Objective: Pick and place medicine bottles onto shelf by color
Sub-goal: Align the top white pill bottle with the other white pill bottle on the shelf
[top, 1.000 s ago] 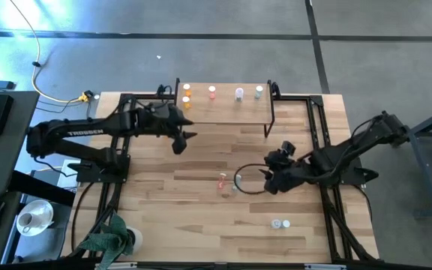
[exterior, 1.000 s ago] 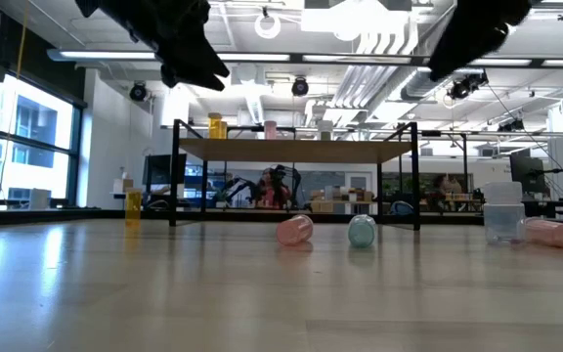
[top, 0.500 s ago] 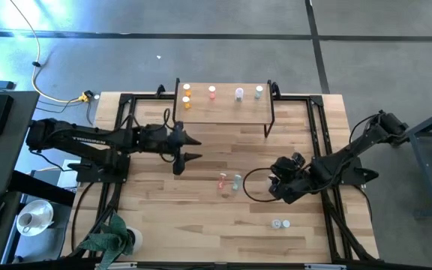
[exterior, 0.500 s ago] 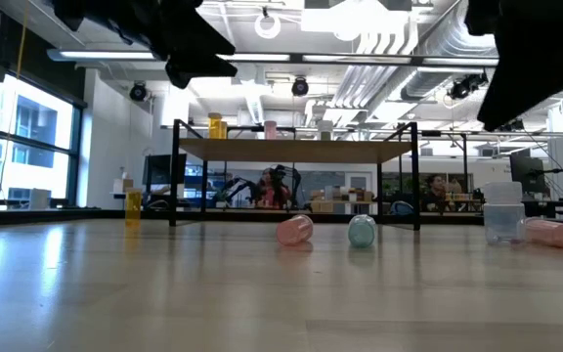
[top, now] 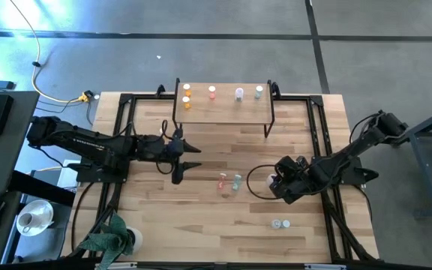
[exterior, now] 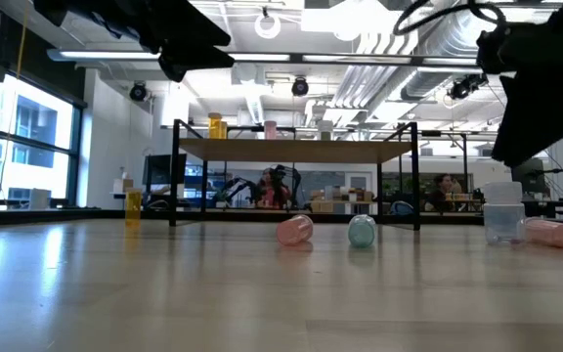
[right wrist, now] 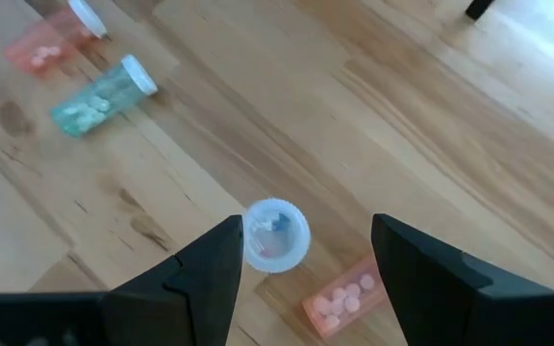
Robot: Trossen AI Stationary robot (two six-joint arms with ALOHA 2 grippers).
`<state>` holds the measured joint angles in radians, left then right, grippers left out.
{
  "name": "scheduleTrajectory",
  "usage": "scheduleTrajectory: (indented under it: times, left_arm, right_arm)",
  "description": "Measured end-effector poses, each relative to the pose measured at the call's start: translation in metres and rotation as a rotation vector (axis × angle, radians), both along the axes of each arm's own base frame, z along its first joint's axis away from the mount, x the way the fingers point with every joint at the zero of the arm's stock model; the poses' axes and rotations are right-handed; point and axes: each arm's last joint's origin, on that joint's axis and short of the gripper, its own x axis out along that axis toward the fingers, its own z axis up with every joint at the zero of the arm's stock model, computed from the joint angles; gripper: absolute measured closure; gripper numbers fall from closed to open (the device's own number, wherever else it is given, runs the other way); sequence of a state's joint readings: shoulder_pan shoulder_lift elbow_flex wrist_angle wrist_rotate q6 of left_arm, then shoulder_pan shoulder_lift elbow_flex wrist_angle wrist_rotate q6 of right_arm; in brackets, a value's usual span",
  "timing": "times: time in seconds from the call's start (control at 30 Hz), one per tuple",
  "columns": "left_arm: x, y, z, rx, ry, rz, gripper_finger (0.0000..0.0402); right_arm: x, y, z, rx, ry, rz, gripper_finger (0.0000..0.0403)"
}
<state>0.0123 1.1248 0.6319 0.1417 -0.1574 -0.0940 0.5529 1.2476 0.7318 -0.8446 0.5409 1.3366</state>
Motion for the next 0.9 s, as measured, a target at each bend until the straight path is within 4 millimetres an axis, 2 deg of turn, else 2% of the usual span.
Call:
scheduleTrajectory:
  times: [0.43,0.9]
  left_arm:
    - [0.0,0.0,0.0,0.004,0.0,0.009,0.0186]
    - [0.0,0.0,0.0,0.005,0.002,0.013,0.0186]
  right_arm:
    - [0.004,0.003,-0.007,0.035,-0.032,0.036,0.0181]
    - [0.016,0.011,-0.033,0.0,0.058,0.038,0.0182]
